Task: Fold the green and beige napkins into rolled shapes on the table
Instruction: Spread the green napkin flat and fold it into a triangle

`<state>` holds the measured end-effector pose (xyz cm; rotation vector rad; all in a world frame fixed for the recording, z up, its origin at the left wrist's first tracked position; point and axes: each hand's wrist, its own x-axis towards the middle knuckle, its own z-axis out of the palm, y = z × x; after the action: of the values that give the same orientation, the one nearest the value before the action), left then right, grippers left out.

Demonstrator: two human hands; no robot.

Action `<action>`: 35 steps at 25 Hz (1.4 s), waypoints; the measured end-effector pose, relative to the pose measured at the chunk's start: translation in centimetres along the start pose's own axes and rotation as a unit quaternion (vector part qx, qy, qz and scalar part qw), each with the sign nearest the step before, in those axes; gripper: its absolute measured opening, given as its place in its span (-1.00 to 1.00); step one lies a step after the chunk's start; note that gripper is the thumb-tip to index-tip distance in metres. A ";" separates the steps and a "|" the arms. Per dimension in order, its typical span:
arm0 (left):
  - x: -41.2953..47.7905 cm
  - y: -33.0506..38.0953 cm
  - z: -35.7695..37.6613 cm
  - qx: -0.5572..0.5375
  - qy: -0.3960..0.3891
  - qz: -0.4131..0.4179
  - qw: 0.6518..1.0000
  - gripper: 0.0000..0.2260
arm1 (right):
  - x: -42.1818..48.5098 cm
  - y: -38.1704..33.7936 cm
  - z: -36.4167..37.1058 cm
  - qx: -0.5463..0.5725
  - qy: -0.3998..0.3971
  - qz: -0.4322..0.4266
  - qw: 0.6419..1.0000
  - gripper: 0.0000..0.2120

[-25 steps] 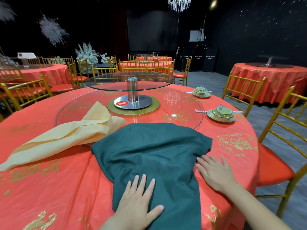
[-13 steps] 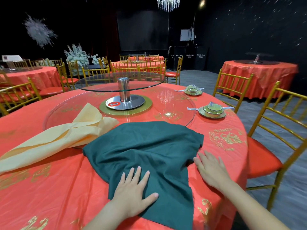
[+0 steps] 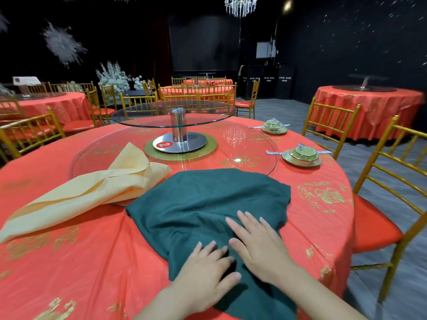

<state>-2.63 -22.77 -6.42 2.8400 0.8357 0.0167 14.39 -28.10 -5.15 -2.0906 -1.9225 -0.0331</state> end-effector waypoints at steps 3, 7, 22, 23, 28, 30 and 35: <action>-2.9 -5.1 -0.5 0.045 0.145 -0.027 0.988 -0.42 | 0.7 0.7 1.6 -0.042 -0.063 0.009 0.997 0.08; -3.9 -12.8 -1.1 0.028 0.191 -0.168 0.967 -0.47 | 1.2 3.1 3.0 -0.058 -0.109 0.068 0.990 0.13; 3.4 -18.0 -3.3 -0.055 0.290 -0.285 0.912 -0.49 | 0.8 5.7 1.0 -0.076 -0.117 0.104 0.985 0.12; 4.1 -18.0 -3.9 -0.056 0.304 -0.271 0.912 -0.51 | 1.3 5.6 0.7 -0.079 -0.105 0.100 0.986 0.10; 9.1 -17.8 -7.4 -0.074 0.279 -0.201 0.936 -0.66 | 6.6 5.2 -0.1 -0.036 -0.030 0.082 0.996 -0.16; 11.3 -17.8 -8.1 -0.079 0.250 -0.215 0.941 -0.73 | 8.6 4.8 0.4 -0.022 -0.021 0.090 0.995 -0.41; 15.4 -18.5 -7.2 -0.047 0.211 -0.228 0.949 -0.81 | 11.6 4.3 1.9 0.007 0.001 0.079 0.997 -0.35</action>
<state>-0.03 2.02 -3.20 2.5156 1.5112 0.5992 19.49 -16.66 -5.29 -2.2261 -1.7453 0.0126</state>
